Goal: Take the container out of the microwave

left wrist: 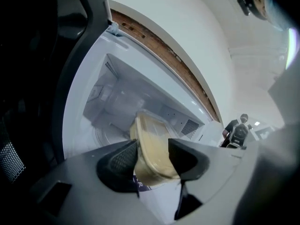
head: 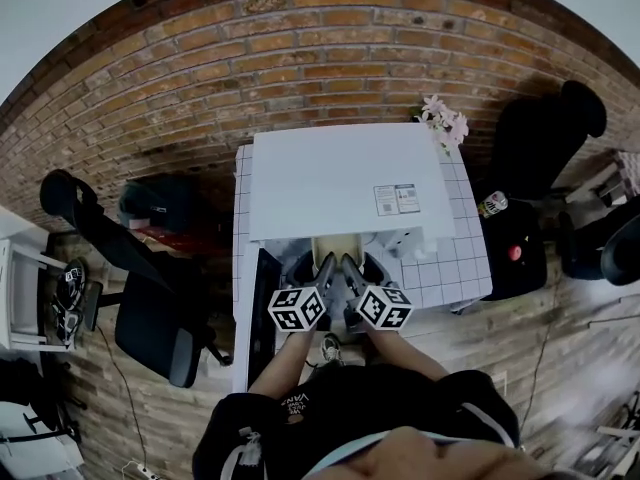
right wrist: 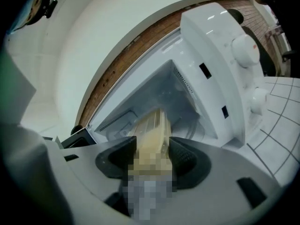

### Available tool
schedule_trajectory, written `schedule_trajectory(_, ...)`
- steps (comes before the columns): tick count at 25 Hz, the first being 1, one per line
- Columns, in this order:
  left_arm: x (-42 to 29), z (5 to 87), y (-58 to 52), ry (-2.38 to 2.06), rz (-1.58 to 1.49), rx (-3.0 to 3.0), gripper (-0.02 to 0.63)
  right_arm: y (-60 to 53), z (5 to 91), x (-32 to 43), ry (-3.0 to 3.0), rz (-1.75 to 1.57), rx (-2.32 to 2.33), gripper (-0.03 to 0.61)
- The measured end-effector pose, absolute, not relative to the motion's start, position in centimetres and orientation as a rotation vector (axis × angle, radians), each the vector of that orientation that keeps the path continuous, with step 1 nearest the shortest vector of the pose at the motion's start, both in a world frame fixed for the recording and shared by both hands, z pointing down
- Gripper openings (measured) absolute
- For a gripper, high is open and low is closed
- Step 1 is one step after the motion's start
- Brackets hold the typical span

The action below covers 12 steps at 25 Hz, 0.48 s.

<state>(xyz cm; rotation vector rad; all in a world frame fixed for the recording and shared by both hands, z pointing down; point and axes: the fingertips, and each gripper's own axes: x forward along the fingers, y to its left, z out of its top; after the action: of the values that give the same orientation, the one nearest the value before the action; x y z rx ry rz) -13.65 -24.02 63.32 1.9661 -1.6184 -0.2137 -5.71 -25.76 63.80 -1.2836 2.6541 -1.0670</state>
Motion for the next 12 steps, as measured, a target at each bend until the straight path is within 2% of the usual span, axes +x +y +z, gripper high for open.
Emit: schedule_trajectory(12, -11.1, 62.6, -20.3, -1.572, -0.217, 2.006, 0.212, -21.7, 63.0, -3.1, 2.605, -1.061, -1.331, 0.212)
